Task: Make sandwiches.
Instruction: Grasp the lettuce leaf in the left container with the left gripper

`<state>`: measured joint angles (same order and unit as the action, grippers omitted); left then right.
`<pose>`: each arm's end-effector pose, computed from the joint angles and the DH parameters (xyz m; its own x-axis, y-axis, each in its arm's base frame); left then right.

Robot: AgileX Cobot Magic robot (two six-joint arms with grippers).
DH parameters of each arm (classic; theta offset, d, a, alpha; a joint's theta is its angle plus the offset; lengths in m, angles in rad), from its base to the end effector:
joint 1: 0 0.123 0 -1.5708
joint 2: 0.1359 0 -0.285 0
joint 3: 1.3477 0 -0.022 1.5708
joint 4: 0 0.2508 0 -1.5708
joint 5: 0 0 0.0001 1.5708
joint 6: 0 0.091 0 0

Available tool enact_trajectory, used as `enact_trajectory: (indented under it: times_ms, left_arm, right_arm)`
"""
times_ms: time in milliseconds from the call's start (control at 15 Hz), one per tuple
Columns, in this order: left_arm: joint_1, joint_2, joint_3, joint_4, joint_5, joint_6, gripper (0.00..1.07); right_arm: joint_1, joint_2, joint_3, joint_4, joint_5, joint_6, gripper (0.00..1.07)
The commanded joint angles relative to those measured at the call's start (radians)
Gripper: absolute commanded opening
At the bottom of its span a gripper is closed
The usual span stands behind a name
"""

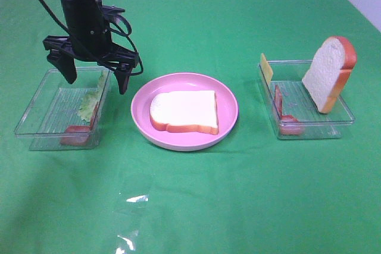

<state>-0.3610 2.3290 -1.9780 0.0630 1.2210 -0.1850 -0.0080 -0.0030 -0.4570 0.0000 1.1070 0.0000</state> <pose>0.4489 -0.1637 0.1668 -0.9762 0.1950 -0.0950 0.1916 0.9805 0.0441 -0.0027 0.0000 0.2616 -0.5310 0.0042 -0.8474 0.0080 1.0000 0.0000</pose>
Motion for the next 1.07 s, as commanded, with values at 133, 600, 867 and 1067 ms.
enact_trajectory:
  times_ms: [133, 600, 867, 1067]
  left_arm:
    - [-0.002, 0.015, -0.005, -0.010, 0.035, -0.010, 0.66]
    - [-0.002, 0.021, -0.005, -0.011, -0.002, -0.012, 0.59]
    - [-0.002, 0.021, -0.005, -0.012, -0.003, -0.012, 0.35]
    - [-0.002, 0.021, -0.005, -0.012, -0.016, -0.011, 0.14]
  right_arm:
    - [-0.001, -0.029, 0.004, -0.007, -0.006, 0.000, 0.84]
    - [-0.001, -0.029, 0.004, -0.007, -0.006, 0.000, 0.84]
    - [-0.001, -0.029, 0.004, -0.007, -0.006, 0.000, 0.84]
    - [-0.001, -0.029, 0.004, -0.007, -0.006, 0.000, 0.84]
